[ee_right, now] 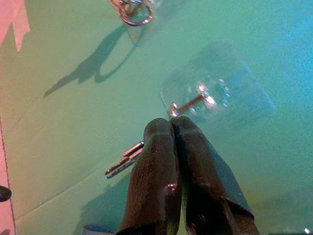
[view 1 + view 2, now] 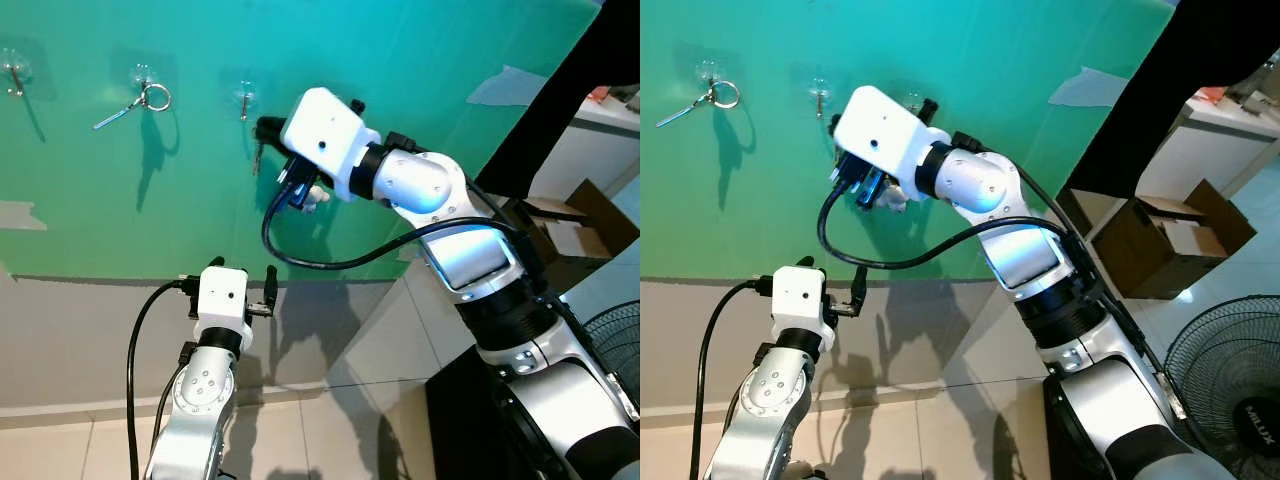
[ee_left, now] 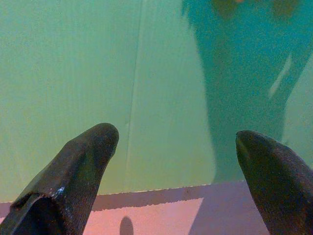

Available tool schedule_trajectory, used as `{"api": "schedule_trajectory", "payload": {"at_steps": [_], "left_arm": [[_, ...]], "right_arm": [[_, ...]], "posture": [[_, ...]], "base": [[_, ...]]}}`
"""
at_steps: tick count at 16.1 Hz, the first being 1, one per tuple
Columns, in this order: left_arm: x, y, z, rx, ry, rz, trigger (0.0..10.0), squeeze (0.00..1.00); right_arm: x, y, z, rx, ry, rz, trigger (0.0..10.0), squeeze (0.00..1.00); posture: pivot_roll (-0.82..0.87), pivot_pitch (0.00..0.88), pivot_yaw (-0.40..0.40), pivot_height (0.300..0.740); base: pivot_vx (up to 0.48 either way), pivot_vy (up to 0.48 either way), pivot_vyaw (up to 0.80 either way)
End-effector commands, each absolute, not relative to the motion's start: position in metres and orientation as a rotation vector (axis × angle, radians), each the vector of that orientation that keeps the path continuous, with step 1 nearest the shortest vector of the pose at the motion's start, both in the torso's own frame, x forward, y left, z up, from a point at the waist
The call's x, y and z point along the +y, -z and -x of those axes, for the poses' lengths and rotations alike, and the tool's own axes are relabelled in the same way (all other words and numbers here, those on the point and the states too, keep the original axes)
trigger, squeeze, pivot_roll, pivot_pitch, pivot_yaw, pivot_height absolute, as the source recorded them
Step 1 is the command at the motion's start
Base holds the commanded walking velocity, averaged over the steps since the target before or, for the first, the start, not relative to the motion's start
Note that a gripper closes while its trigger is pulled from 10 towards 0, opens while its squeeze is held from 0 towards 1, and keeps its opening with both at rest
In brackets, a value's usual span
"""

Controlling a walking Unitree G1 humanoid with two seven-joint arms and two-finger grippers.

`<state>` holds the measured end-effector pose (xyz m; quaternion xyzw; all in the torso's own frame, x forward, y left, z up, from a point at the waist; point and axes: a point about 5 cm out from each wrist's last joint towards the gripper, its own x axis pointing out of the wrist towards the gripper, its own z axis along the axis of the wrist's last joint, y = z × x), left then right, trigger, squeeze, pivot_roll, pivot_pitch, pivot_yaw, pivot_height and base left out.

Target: Hang keys on a hook

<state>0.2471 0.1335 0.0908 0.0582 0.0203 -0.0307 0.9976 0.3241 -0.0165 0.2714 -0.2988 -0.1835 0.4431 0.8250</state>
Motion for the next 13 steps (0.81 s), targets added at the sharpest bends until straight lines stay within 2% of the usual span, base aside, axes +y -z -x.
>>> {"api": "schedule_trajectory", "payload": {"at_steps": [1, 13], "left_arm": [[0.127, -0.094, -0.246, 0.035, 0.067, -0.101, 10.0, 0.00], [0.129, -0.094, -0.244, 0.035, 0.056, -0.112, 10.0, 0.00]], "right_arm": [[-0.021, -0.274, -0.328, -0.392, -0.934, 0.647, 10.0, 0.00], [-0.023, -0.279, -0.338, -0.484, -0.894, 0.720, 10.0, 0.00]], "posture": [[0.10, 0.000, -0.258, 0.740], [0.12, 0.000, -0.256, 0.740]], "base": [[0.000, 0.000, 0.00], [0.000, 0.000, 0.00]]}}
